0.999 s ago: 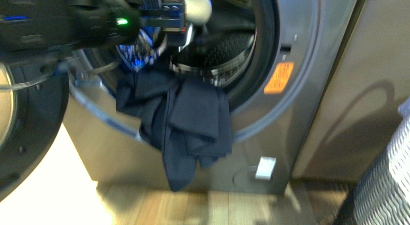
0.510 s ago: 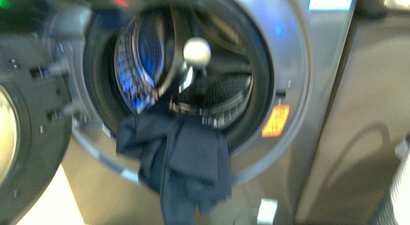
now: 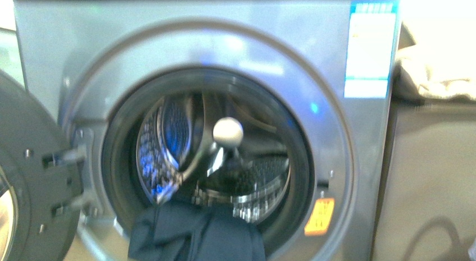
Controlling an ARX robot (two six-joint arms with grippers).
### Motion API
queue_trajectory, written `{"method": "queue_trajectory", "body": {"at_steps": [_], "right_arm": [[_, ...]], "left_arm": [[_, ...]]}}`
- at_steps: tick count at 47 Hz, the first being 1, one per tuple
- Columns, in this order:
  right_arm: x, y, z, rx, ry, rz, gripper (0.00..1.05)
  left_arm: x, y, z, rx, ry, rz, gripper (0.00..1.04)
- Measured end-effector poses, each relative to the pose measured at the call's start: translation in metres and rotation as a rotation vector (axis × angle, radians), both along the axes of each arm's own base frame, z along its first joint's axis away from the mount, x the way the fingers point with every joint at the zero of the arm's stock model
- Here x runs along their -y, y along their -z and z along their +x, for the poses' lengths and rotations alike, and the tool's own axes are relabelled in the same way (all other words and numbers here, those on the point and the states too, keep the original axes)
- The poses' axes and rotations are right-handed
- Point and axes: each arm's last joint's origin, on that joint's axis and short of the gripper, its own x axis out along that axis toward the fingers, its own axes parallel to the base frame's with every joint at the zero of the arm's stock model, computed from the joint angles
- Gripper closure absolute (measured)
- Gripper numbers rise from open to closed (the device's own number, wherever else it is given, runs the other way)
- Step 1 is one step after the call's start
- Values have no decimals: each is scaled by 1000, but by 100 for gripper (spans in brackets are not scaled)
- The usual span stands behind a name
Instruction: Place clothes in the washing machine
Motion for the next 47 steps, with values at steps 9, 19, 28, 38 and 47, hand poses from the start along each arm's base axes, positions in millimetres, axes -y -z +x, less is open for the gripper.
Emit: {"method": "queue_trajectory", "body": {"at_steps": [9,19,28,38,47], "right_arm": [[0,0,0,0,0,0,8],[0,0,0,0,0,0,8],[0,0,0,0,0,0,8],[0,0,0,0,0,0,8],[0,0,0,0,0,0,8]], "left_arm": [[-7,11,-19,12,5,-1,101],[-18,21,-35,11,-8,-2,101],[-18,28,-48,10,-3,-1,101],[-18,38,-60,19,-2,-1,101],[-18,36,-68,31,-2,-1,101]]}}
